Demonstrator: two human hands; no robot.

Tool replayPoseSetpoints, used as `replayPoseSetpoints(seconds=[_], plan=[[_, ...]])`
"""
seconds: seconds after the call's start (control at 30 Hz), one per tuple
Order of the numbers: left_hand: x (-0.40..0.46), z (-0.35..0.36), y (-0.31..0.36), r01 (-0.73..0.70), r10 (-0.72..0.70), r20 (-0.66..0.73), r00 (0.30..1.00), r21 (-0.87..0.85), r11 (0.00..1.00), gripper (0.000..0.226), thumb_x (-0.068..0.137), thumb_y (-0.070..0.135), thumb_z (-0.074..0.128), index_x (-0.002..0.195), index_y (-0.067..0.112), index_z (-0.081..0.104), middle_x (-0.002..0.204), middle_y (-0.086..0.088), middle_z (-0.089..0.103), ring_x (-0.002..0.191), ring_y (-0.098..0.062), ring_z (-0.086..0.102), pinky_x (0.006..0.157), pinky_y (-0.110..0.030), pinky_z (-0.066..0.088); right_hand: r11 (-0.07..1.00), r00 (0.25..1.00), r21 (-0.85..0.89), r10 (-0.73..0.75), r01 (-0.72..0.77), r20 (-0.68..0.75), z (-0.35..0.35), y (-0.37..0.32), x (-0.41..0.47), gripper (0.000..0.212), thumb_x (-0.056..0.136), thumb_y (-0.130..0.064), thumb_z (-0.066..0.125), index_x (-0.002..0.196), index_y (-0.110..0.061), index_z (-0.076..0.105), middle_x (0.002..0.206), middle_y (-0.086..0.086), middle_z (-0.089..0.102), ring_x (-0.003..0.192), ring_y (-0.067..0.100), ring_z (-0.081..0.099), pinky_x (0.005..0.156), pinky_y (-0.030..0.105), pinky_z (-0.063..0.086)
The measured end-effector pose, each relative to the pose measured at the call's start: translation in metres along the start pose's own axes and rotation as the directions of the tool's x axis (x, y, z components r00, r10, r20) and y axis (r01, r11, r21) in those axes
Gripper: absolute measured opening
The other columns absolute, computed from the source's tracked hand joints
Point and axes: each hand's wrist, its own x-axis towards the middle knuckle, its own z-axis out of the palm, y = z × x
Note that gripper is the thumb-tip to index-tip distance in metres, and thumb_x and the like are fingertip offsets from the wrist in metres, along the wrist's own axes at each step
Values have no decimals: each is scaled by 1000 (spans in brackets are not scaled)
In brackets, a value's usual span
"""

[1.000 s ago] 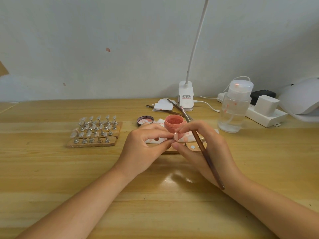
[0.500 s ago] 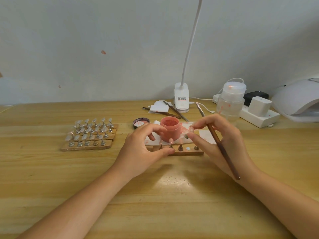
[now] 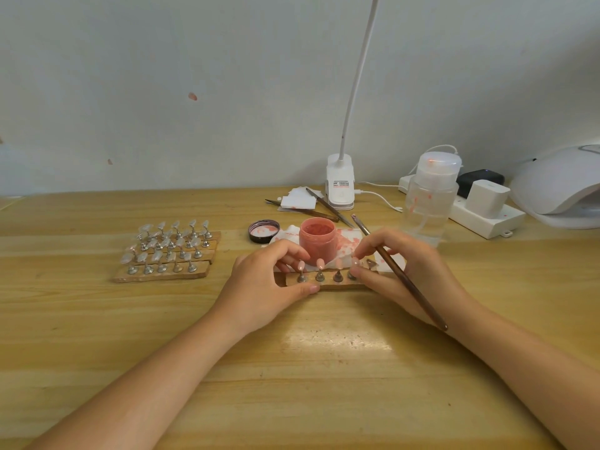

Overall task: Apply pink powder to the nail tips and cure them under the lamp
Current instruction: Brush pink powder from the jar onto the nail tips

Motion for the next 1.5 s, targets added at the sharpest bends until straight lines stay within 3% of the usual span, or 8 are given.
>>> replayPoseSetpoints(seconds=[0.3, 0.53, 0.73, 0.9, 1.0, 1.13, 1.3, 1.5], plan=[[0, 0, 1, 11, -11, 11, 1000, -5, 1000, 33, 64, 26, 80, 85, 36, 57, 81, 16, 60, 81, 3, 53, 72, -7, 40, 998, 997, -5, 58, -58, 48, -1, 1, 2, 25, 72, -20, 77, 84, -32, 59, 87, -21, 62, 92, -7, 55, 79, 6, 38], [0, -1, 1, 9, -9, 6, 1000, 1, 1000, 33, 64, 26, 80, 84, 38, 56, 81, 17, 59, 81, 5, 53, 72, -6, 39, 987, 983, 74, 133, -144, 130, -9, 3, 0, 23, 73, -8, 75, 87, -12, 58, 88, -1, 62, 84, 1, 55, 70, 5, 42], [0, 0, 0, 12, -12, 6, 1000, -5, 1000, 33, 63, 25, 81, 84, 36, 57, 79, 18, 60, 80, 4, 54, 73, -7, 41, 985, 982, 52, 157, -163, 104, -8, 5, -1, 20, 76, -7, 72, 82, -14, 54, 80, -2, 61, 77, 2, 56, 69, 9, 46], [0, -1, 2, 20, -20, 6, 1000, -7, 1000, 33, 63, 25, 81, 84, 36, 57, 79, 18, 60, 79, 5, 54, 73, -8, 41, 980, 980, 47, 195, -196, 28, -7, 6, -1, 20, 78, -8, 70, 82, -17, 52, 78, -2, 61, 73, 11, 62, 72, 27, 52], [-1, -1, 3, -9, 9, 8, 1000, 12, 1000, 35, 65, 26, 80, 86, 38, 54, 79, 16, 61, 80, 5, 54, 75, -11, 40, 986, 982, 24, 167, -165, -87, -6, 3, 0, 27, 78, -11, 71, 80, -27, 49, 76, -5, 61, 72, 5, 61, 68, 24, 51], [-5, 0, 8, -83, 89, -59, 994, 95, 992, 35, 68, 43, 74, 92, 43, 49, 88, 21, 59, 85, 2, 53, 88, -29, 40, 997, 981, 58, 69, -60, -183, 1, -6, -1, 20, 77, -7, 71, 84, -15, 54, 77, -6, 60, 73, 7, 60, 68, 25, 51], [-8, -2, 18, -335, 368, -196, 909, 183, 924, 17, 78, 44, 55, 89, 34, 62, 89, 28, 57, 86, 10, 49, 86, -16, 30, 990, 977, 102, -78, 99, -197, 13, -19, -4, 25, 74, -3, 75, 84, -16, 56, 79, -11, 62, 73, 4, 62, 66, 18, 52], [-8, -1, 24, -402, 406, -190, 894, 58, 914, 15, 79, 26, 61, 94, 28, 65, 90, 25, 61, 91, 13, 54, 86, -13, 35, 979, 972, 119, -140, 164, -188, 22, -24, -5, 20, 76, -15, 72, 85, -21, 56, 80, -23, 59, 80, -3, 60, 73, 11, 48]])
